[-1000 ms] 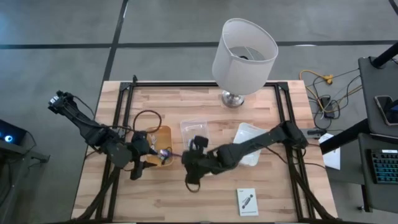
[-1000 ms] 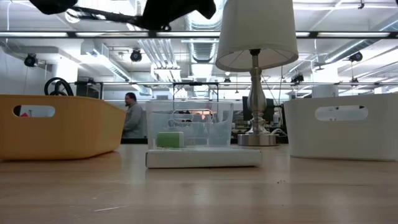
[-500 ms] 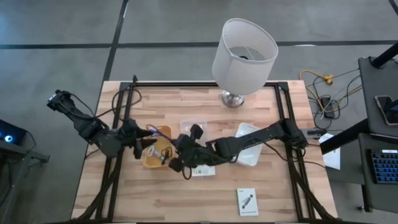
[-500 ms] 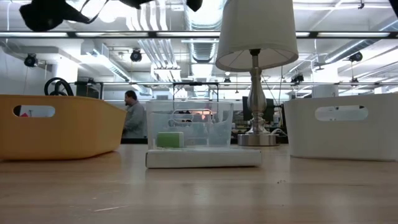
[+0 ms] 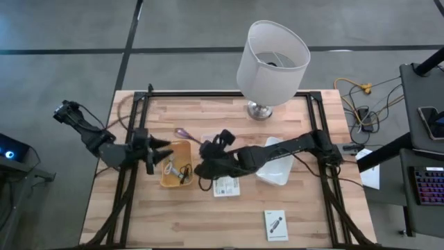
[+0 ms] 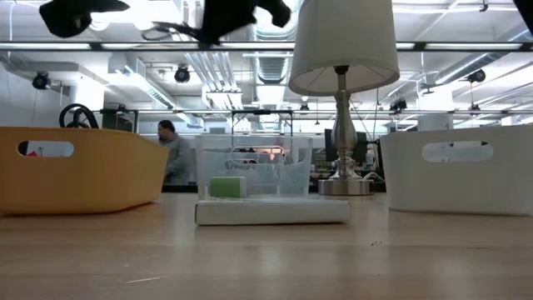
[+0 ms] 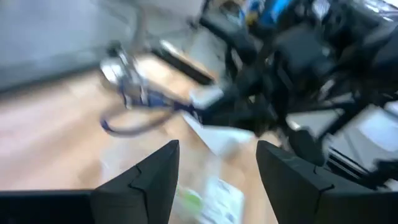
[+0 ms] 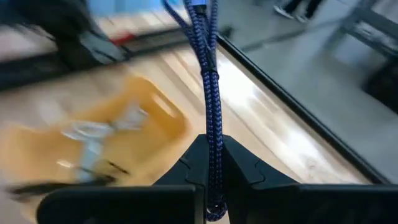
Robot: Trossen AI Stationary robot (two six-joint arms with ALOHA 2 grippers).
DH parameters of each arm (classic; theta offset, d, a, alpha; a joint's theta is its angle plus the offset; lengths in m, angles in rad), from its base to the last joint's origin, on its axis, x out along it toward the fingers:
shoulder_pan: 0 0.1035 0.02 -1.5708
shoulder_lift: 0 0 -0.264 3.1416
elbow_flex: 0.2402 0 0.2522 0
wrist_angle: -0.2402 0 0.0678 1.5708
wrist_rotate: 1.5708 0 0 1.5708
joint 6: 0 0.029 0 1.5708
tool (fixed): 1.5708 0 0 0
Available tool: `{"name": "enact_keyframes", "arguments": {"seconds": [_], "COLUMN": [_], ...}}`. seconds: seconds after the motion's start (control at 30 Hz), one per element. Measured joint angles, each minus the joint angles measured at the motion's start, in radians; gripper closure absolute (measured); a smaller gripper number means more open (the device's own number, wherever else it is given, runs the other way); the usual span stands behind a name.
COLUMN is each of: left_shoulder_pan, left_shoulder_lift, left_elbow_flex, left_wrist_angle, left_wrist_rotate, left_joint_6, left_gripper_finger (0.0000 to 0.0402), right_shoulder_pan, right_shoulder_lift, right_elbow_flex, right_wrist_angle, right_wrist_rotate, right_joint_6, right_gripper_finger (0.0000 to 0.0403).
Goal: Pick and place items into bin
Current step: Put the violet charger cable into the yellow bin
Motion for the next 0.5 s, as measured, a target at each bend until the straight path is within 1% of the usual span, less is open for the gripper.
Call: {"name": "enact_keyframes", "arguments": {"seconds": [0.1,0.13,0.2,0.27,0.37,0.43,0.5], "left_shoulder_pan": [0.000,0.000,0.001,0.001,0.002,0.002,0.002], "left_shoulder_lift": [-0.020,-0.024,-0.027,-0.015,0.015,0.030,0.039], "left_elbow_flex": [0.023,0.024,0.012,-0.018,-0.064,-0.095,-0.126], "left_wrist_angle": [-0.003,-0.005,-0.014,-0.022,-0.015,0.043,0.144], "left_wrist_rotate": [-0.095,-0.113,-0.121,-0.121,-0.128,-0.159,-0.184], "left_joint_6": [0.114,0.133,0.123,0.047,-0.145,-0.237,-0.248], "left_gripper_finger": [0.0203,0.0203,0.0203,0.0203,0.0203,0.0203,0.0203], "right_shoulder_pan": [-0.006,-0.005,-0.003,-0.003,-0.005,-0.009,-0.015], "right_shoulder_lift": [-0.001,-0.001,-0.002,-0.002,-0.007,-0.010,-0.010], "right_elbow_flex": [0.009,0.009,0.009,0.019,0.049,0.058,0.059], "right_wrist_angle": [-0.090,-0.094,-0.065,-0.005,0.093,0.162,0.223], "right_wrist_rotate": [0.008,0.014,0.041,0.074,0.097,0.079,0.017], "right_joint_6": [0.060,0.073,0.085,0.059,-0.005,-0.043,-0.081], "right_gripper_finger": [0.0390,0.0390,0.0390,0.0390,0.0390,0.0390,0.0390]}}
